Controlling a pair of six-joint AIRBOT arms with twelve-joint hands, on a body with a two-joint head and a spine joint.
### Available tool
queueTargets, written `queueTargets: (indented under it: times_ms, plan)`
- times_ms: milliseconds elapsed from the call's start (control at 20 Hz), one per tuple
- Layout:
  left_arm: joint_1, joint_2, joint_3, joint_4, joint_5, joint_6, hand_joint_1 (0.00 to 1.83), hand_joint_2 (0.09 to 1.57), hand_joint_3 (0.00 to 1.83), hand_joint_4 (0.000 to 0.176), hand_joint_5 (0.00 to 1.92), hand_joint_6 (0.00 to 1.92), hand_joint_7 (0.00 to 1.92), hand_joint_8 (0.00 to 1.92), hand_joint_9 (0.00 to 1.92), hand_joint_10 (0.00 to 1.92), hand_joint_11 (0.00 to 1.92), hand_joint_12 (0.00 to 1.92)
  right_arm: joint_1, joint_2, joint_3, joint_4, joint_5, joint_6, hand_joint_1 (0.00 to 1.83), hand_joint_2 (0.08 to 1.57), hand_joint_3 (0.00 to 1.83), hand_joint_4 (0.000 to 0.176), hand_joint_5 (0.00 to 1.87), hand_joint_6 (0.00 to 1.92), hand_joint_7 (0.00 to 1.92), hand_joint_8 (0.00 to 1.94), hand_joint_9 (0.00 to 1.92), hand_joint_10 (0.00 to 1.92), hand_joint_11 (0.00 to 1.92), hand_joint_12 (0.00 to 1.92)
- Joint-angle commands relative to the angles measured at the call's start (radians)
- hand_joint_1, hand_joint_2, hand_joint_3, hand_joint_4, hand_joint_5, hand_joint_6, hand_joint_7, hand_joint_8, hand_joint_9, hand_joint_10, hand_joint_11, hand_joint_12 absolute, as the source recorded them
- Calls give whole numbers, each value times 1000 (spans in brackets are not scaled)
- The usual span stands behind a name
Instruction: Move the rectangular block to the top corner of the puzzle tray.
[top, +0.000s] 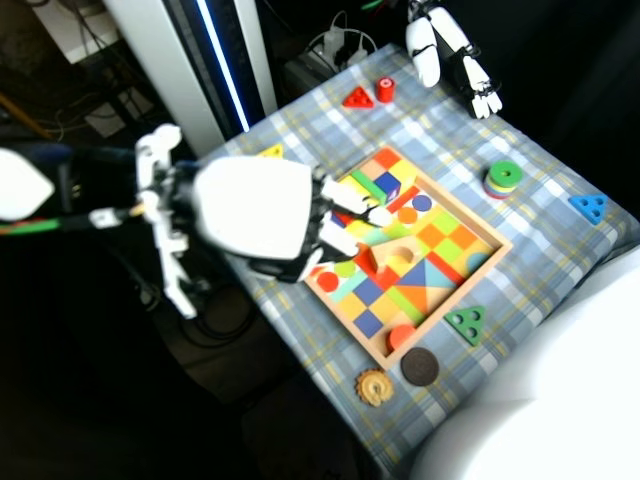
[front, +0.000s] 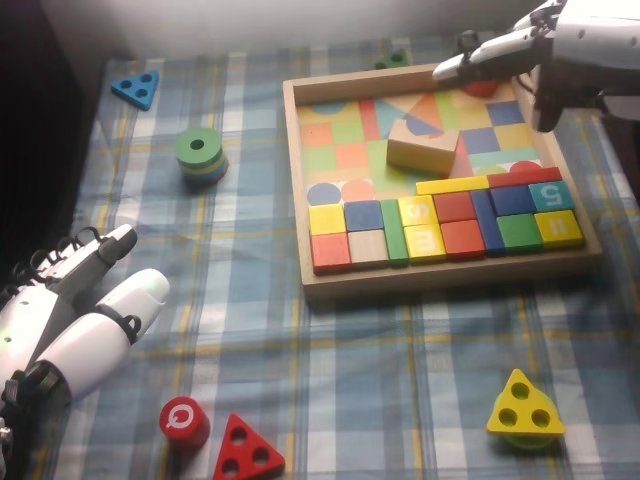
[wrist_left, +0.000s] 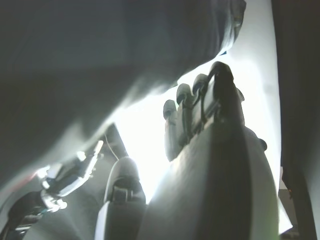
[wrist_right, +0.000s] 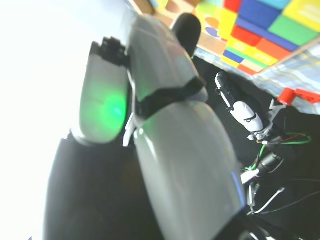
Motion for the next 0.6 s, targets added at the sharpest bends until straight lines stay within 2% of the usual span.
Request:
queueTargets:
  times_ms: [0,50,250,300,350,400,500,550]
  plan:
    - [0,7,3,46,-107,-7,0,1282,3,62,284,2,212,0,65,0,0,0,15,-5,18,8,53,39,1831,1102,0,0,394,6,1376,1941,1603,1921,1656,1921]
    - [0,7,3,46,-107,-7,0,1279,2,52,301,9,228,6,81,7,0,0,15,-19,35,-19,53,67,1831,1106,0,0,390,5,1346,1941,1579,1921,1633,1921]
    - [0,7,3,46,-104,-7,0,1274,0,55,286,2,216,1,56,0,0,0,38,-57,63,-120,23,113,1831,1107,0,0,427,7,1337,1941,1562,1921,1559,1921]
    - [0,7,3,46,-105,-7,0,1270,0,61,278,0,209,0,42,0,0,0,41,-68,76,-145,21,144,1810,1101,0,0,429,5,1307,1941,1531,1921,1532,1921]
    - [0,7,3,46,-104,-7,0,1273,0,57,288,4,218,4,54,6,0,0,42,-80,93,-169,21,176,1803,1100,0,0,428,3,1295,1941,1527,1921,1542,1921]
    - [0,7,3,46,-103,-7,0,1282,3,35,304,11,228,8,66,11,0,0,42,-89,103,-187,21,194,1790,1109,1,0,421,1,1298,1941,1537,1921,1560,1921]
    - [0,7,3,46,-103,-7,0,1269,0,47,306,10,229,7,64,9,0,0,43,-111,126,-226,21,228,1736,1121,7,0,370,1,1303,1941,1518,1921,1527,1921]
    - [0,7,3,46,-103,-7,0,1273,0,41,310,11,232,8,65,10,0,0,45,-117,131,-241,21,243,1745,1119,5,0,373,4,1308,1941,1519,1921,1511,1921]
